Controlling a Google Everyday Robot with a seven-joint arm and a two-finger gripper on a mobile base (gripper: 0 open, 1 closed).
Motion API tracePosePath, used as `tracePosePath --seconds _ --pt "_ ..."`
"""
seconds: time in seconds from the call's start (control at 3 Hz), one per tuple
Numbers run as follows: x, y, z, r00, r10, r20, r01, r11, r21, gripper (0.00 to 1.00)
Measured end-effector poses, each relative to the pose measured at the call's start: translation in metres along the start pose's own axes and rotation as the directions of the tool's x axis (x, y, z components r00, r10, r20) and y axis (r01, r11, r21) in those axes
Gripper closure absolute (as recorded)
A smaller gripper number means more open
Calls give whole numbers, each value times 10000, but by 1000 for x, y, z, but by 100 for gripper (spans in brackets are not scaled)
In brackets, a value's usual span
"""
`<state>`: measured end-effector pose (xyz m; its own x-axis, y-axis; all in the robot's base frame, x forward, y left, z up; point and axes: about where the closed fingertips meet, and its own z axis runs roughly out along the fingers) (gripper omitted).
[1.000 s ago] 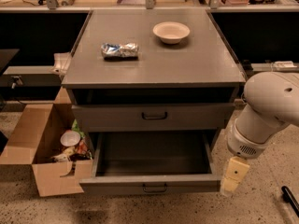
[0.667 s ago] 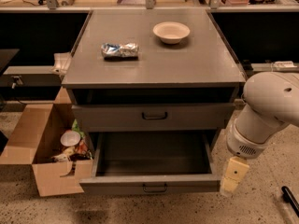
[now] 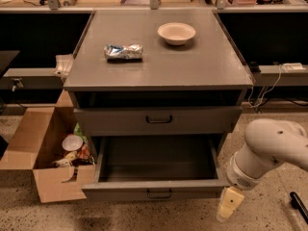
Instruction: Close middle drawer
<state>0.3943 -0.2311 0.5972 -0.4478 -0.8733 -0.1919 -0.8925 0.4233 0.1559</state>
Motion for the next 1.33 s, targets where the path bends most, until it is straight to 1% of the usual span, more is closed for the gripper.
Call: tracePosePath --seconds 0.33,0.67,1.0,1.33 --pt "7 -2 55 9999 146 57 -143 9988 -472 18" --pt "16 -11 85 9995 235 207 -214 9949 -989 41" --pt "16 -11 90 9995 238 226 -212 9940 -1075 65" --pt "21 -17 116 9974 684 214 -654 9907 -1197 88"
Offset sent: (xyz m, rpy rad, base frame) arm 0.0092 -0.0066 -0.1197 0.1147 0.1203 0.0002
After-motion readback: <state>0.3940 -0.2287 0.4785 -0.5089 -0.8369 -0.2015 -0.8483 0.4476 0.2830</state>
